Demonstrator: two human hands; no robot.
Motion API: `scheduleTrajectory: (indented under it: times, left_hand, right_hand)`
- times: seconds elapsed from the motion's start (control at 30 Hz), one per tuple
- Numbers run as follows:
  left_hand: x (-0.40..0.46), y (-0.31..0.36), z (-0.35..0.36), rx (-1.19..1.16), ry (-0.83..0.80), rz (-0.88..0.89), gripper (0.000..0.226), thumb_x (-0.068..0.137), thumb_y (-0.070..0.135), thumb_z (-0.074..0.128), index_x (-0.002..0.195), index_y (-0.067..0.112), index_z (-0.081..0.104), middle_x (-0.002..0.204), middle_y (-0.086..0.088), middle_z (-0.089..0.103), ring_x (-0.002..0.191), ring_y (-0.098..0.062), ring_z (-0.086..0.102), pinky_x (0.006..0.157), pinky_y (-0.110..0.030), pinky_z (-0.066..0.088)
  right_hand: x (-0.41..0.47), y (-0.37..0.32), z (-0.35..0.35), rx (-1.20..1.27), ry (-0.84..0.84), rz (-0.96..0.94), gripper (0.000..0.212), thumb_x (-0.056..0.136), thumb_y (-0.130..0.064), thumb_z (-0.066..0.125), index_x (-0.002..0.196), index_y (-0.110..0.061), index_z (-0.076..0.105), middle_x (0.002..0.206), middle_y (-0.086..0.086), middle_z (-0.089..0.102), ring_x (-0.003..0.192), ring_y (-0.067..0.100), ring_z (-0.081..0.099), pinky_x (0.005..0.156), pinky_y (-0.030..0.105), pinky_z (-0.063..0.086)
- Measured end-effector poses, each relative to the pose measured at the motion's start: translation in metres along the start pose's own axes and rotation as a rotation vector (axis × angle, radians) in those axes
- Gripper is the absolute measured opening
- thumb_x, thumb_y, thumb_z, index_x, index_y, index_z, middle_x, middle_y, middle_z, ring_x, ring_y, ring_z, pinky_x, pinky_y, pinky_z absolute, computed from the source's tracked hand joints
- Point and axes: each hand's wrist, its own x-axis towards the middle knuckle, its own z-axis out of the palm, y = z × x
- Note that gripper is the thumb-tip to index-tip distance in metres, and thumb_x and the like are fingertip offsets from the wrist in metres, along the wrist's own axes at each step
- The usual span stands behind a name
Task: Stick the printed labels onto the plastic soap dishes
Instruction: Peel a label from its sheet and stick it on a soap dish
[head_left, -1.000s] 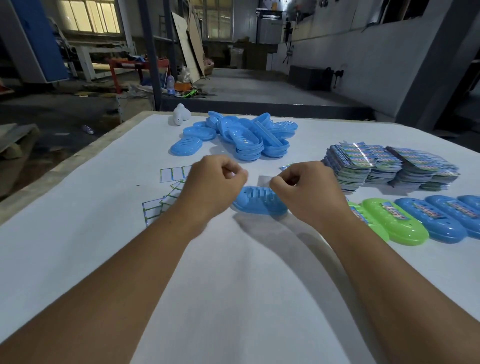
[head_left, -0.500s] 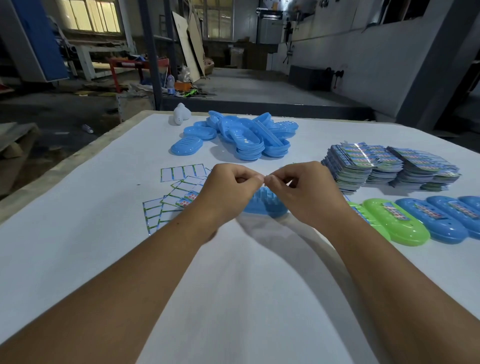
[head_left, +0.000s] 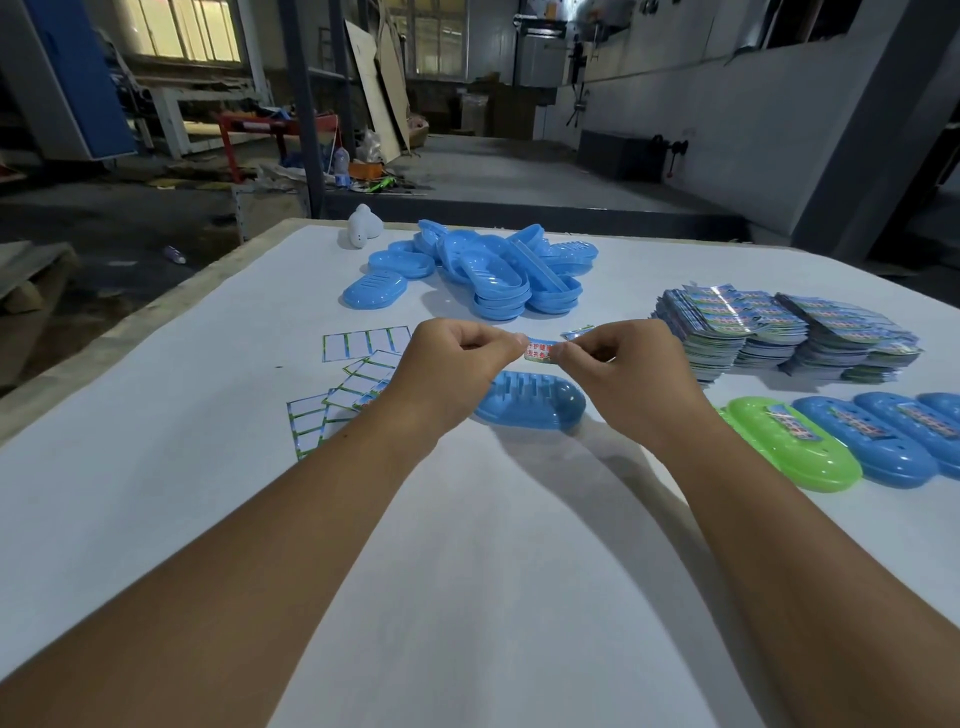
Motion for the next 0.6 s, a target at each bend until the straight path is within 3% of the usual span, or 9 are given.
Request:
scheduleTrajectory:
  times: [0.13, 0.27, 0.37, 0.47, 0.6]
  left_hand:
    - [0.004, -0.006, -0.001, 0.062, 0.038, 0.001, 0.017, 0.081, 0.043, 0.078, 0.077, 0.026, 0.077, 0.075, 0.012, 0.075, 0.072, -0.005, 0.069, 0.069, -0.024, 0.055]
    - [0.007, -0.013, 0.0, 0.142, 0.045, 0.027, 0.014, 0.08, 0.034, 0.079, 0.071, 0.024, 0.076, 0.068, 0.011, 0.073, 0.071, -0.01, 0.071, 0.071, -0.03, 0.057]
    - [0.009, -0.017, 0.002, 0.246, 0.041, 0.051, 0.016, 0.08, 0.03, 0.075, 0.067, 0.022, 0.075, 0.059, 0.013, 0.069, 0.056, -0.002, 0.06, 0.058, -0.02, 0.048]
    - [0.01, -0.021, 0.003, 0.328, 0.042, 0.074, 0.018, 0.08, 0.029, 0.072, 0.065, 0.02, 0.074, 0.054, 0.012, 0.065, 0.049, 0.0, 0.052, 0.046, -0.011, 0.039]
    - [0.01, -0.023, 0.004, 0.36, 0.043, 0.099, 0.018, 0.08, 0.03, 0.075, 0.067, 0.017, 0.075, 0.055, 0.013, 0.065, 0.051, 0.001, 0.054, 0.049, -0.01, 0.039]
  right_hand:
    - [0.001, 0.001, -0.001, 0.085, -0.035, 0.053, 0.031, 0.083, -0.034, 0.07, 0.068, -0.007, 0.071, 0.045, -0.008, 0.041, 0.045, 0.009, 0.031, 0.048, 0.024, 0.03]
    - [-0.002, 0.003, 0.002, 0.031, -0.101, 0.024, 0.038, 0.083, -0.034, 0.071, 0.055, -0.011, 0.063, 0.044, -0.008, 0.033, 0.044, 0.009, 0.026, 0.041, 0.02, 0.024]
    - [-0.001, 0.006, 0.005, -0.051, -0.094, 0.023, 0.036, 0.085, -0.036, 0.071, 0.066, -0.005, 0.069, 0.048, 0.001, 0.041, 0.043, 0.012, 0.03, 0.04, 0.023, 0.027]
    - [0.0, 0.006, 0.008, -0.14, -0.086, 0.018, 0.033, 0.083, -0.039, 0.073, 0.067, -0.011, 0.074, 0.052, 0.006, 0.058, 0.043, 0.012, 0.038, 0.046, 0.026, 0.035]
    - [-0.001, 0.005, 0.009, -0.207, -0.074, 0.02, 0.028, 0.081, -0.04, 0.074, 0.064, -0.018, 0.074, 0.058, 0.001, 0.067, 0.054, 0.016, 0.057, 0.052, 0.03, 0.044]
